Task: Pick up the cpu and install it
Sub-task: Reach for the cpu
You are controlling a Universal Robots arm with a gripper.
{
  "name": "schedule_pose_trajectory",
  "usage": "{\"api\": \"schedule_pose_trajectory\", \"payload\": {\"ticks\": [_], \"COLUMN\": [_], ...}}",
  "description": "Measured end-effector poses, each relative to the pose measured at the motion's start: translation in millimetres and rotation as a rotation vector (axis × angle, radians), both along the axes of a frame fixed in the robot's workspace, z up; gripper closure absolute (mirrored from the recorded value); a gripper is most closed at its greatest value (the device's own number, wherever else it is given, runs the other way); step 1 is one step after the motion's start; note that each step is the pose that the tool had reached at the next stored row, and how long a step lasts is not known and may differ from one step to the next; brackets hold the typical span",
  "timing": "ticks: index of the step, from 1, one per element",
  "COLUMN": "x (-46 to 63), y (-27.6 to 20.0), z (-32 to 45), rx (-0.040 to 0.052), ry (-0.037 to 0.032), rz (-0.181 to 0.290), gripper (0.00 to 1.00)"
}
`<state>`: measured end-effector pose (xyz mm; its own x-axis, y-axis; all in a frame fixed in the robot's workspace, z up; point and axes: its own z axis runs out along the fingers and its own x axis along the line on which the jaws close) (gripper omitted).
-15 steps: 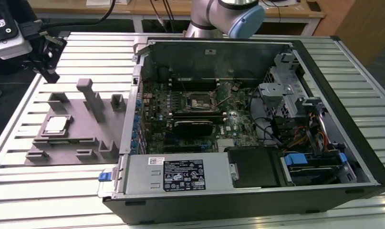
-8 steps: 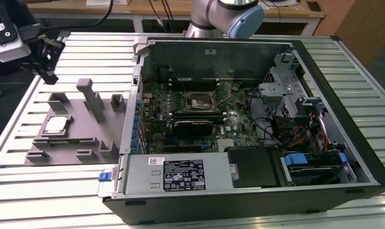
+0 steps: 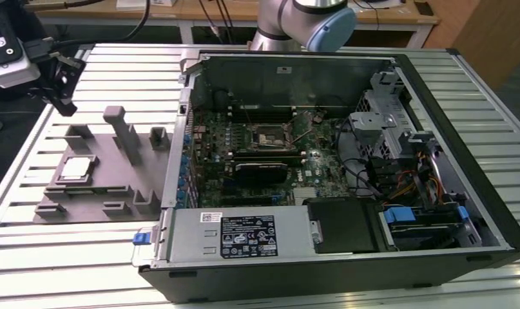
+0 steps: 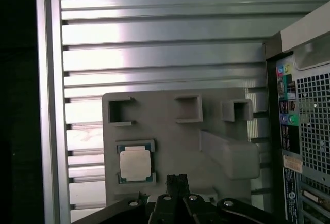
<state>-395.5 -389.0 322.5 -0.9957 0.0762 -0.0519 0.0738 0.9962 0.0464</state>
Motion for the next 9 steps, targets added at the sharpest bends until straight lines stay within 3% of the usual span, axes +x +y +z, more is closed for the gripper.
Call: {"api": "schedule_pose_trajectory", "payload": {"ticks": [9], "x": [-6.5], "y": [1.0], "z": [-8.9], "rx": [0.0], "ry": [-0.0001], "rz": [0.0], "gripper": [0.89]}}
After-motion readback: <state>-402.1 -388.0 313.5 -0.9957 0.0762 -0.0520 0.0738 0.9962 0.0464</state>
